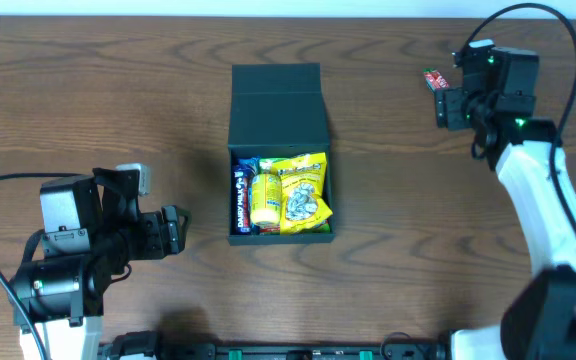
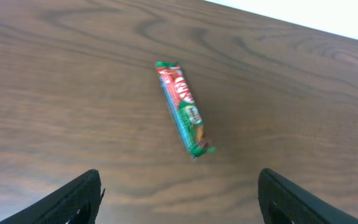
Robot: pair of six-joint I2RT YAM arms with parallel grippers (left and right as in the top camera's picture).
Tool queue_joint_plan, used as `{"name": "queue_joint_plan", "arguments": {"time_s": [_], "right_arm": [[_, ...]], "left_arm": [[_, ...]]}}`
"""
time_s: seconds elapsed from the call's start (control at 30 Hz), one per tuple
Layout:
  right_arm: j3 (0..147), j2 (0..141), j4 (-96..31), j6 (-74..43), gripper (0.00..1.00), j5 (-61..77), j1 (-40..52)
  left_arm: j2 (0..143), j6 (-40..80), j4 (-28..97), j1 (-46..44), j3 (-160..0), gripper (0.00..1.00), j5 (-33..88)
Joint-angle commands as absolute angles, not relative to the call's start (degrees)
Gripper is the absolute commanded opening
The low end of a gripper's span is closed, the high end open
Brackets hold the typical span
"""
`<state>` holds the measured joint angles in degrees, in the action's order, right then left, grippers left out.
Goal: Pack container
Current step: 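Release the bar and move the right gripper to the KitKat bar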
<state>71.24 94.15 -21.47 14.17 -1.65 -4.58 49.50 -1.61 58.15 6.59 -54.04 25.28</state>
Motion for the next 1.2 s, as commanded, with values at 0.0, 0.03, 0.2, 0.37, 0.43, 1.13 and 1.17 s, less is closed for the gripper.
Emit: {"name": "queue_joint_plan", "arguments": {"time_s": [0.0,0.03,0.2,0.37,0.43,1.13,1.17], "right_arm": [[71.68,99.22,-17.93,17.76,0.8,1.85,-7.22],[71.9,101.32,-16.27,18.46,0.79,2.0,-7.84],[73.95,109.12,-12.29,22.37,0.79,1.98,-8.75],[75.09,114.91,-6.5,22.39,0.84,2.13,-9.15],[75.11,116.29,-4.84,23.53,0.84,3.51,-9.19],[75.11,124.49,3.66,23.83,0.82,10.2,-10.98],[75.11,124.75,3.6,23.83,0.82,10.59,-11.07]], "left_arm": [[49.47,-2.66,58.26,6.5,-54.81,0.84,25.5],[49.47,-2.83,58.26,6.5,-54.81,0.84,25.5],[49.47,-3.29,58.24,6.5,-54.81,0.85,25.47],[49.47,-4.34,58.37,6.5,-54.81,0.85,25.5],[49.47,-4.32,58.41,6.5,-54.81,0.85,25.5],[49.47,-3.81,58.04,6.5,-54.81,0.86,25.5],[49.47,-3.73,58.04,6.5,-54.81,0.86,25.52]]}}
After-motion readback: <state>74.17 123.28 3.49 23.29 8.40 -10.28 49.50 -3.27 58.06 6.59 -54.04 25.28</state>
